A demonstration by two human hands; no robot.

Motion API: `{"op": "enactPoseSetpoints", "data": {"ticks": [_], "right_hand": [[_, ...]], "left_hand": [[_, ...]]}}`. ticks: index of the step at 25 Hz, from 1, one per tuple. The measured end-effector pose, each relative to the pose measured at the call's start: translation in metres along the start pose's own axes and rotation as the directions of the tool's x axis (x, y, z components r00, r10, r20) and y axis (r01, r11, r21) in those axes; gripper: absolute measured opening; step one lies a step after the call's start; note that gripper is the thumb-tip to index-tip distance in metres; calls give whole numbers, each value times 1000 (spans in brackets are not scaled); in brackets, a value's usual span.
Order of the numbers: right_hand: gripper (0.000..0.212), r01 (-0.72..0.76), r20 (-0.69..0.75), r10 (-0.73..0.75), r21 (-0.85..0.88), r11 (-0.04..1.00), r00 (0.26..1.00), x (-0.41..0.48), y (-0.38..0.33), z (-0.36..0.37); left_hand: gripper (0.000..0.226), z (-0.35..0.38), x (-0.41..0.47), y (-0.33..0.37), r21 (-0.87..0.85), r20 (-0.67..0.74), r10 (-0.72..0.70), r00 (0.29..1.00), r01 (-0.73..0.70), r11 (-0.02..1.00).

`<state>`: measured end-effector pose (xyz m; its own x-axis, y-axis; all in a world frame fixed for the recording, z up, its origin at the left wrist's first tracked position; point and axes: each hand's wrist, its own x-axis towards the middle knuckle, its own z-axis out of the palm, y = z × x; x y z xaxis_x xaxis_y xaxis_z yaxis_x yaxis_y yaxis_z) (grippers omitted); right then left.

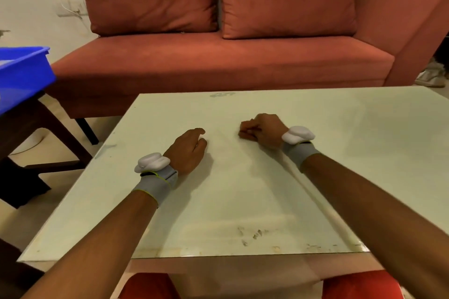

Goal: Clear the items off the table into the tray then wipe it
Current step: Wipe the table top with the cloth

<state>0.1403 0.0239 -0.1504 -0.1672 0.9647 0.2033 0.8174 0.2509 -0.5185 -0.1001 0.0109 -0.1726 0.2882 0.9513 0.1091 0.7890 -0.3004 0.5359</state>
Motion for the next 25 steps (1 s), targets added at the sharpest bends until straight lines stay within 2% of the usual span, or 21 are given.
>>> {"op": "enactPoseSetpoints", "data": {"ticks": [1,3,4,6,7,8,9,11,12,13,14,15,17,19,20,21,23,24,25], "right_hand": [[21,-26,-23,28,77,997,999,7,-13,15],[20,75,101,-89,139,988,991,1,-39,33],[21,162,217,-185,118,980,959,-11,-45,30],[22,256,475,-289,135,957,831,-28,-35,5],[23,266,546,-292,128,955,785,-30,-23,-11],[24,261,552,-267,91,961,790,-25,-9,-24],[25,255,471,-225,0,967,853,-16,3,-31],[25,134,160,-124,-50,990,979,18,23,-21],[22,77,26,-77,4,997,997,36,20,-6],[20,48,-32,-46,65,997,998,48,8,10],[19,58,-14,-57,105,993,998,54,-7,26],[20,132,59,-138,92,987,989,56,-18,36],[21,294,289,-292,37,955,912,45,-22,27],[22,342,504,-318,47,938,803,37,-2,-1],[22,322,534,-289,33,946,795,40,14,-13],[23,280,488,-239,-10,960,840,50,27,-20],[23,171,188,-160,-42,984,969,78,42,-15],[21,135,44,-134,-14,991,990,92,39,-3],[19,133,-42,-131,36,990,990,101,26,12]], "left_hand": [[68,1,9,2,15,4,-10,1000,10,1000],[68,3,26,8,42,-4,-13,1000,14,999],[68,3,33,10,50,-5,-12,1000,12,999],[69,2,46,11,56,-8,-12,1000,13,998],[68,2,49,10,46,-14,-14,1000,15,999],[67,4,51,9,21,-25,-17,1000,17,1000],[63,8,52,7,-22,-40,-28,999,27,999],[50,16,53,4,-126,-70,-75,995,66,990],[48,18,55,3,-175,-75,-97,992,82,981],[48,19,54,3,-214,-84,-111,990,91,973],[45,20,54,2,-238,-109,-123,986,94,967],[39,21,55,1,-250,-140,-127,982,90,964],[34,18,61,-2,-255,-144,-134,980,94,962],[36,10,69,-1,-253,-102,-129,986,99,962],[37,5,74,0,-238,-89,-123,988,99,966],[37,-2,82,0,-214,-87,-116,989,96,972],[38,-11,99,-2,-164,-81,-109,991,94,982],[46,-12,107,-1,-138,-69,-107,992,96,986],[57,-11,112,0,-111,-60,-108,992,101,989]]}}
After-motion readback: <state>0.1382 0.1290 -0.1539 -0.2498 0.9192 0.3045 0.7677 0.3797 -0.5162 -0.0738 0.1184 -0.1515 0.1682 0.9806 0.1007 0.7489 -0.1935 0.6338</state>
